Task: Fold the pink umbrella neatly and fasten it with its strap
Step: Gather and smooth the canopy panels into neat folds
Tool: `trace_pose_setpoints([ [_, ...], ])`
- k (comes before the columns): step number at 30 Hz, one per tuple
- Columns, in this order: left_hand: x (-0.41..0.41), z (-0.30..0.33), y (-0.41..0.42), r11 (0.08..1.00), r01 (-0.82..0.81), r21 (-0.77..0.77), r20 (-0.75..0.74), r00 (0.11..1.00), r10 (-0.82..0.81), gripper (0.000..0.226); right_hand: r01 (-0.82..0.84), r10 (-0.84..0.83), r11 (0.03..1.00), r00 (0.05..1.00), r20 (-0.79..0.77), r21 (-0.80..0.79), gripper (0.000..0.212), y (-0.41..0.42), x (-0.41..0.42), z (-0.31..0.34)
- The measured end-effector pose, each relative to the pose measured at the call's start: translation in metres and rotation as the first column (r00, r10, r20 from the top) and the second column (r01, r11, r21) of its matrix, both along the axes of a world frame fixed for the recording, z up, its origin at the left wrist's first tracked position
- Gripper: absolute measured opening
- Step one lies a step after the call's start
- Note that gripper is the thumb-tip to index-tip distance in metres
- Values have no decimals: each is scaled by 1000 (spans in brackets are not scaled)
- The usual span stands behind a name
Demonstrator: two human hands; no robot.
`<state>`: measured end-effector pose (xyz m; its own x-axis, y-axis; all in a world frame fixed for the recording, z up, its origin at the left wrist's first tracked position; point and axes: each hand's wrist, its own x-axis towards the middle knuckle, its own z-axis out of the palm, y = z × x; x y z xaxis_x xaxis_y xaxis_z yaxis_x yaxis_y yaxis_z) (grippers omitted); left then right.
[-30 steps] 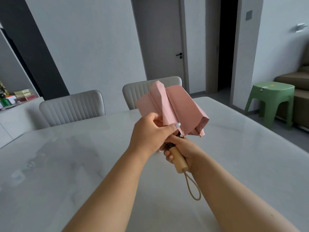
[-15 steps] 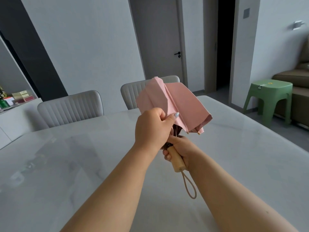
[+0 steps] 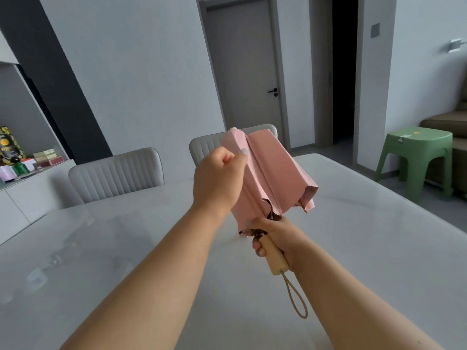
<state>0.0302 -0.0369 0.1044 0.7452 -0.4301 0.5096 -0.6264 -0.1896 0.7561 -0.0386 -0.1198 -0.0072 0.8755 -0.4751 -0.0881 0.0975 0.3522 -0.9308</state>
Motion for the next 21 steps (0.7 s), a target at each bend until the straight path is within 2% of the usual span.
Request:
trace_pose_setpoints([
  [2,29,27,-9,996,-86,-38,7,996,87,29,-14,14,1000,1000,2,-3,11,1,1,-1],
  [5,73,58,-21,994,-100,35,0,995,100,25,-42,42,999,999,6,-18,13,1,1,-1],
  [7,94,69,-26,992,-53,118,-53,997,60,24,-62,62,998,998,7,-28,14,1,1,-2],
  [9,102,76,-28,985,18,173,-142,990,7,33,-78,78,996,997,8,-35,16,1,2,-3],
  [14,108,81,-25,948,201,248,-278,952,-129,21,-118,118,992,993,13,-41,22,4,3,-2],
  [17,112,82,-23,938,232,257,-302,941,-150,18,-135,136,990,991,14,-43,36,4,3,-1],
  [21,115,84,-19,921,230,314,-320,939,-126,23,-150,150,987,989,10,-52,38,5,3,-3],
])
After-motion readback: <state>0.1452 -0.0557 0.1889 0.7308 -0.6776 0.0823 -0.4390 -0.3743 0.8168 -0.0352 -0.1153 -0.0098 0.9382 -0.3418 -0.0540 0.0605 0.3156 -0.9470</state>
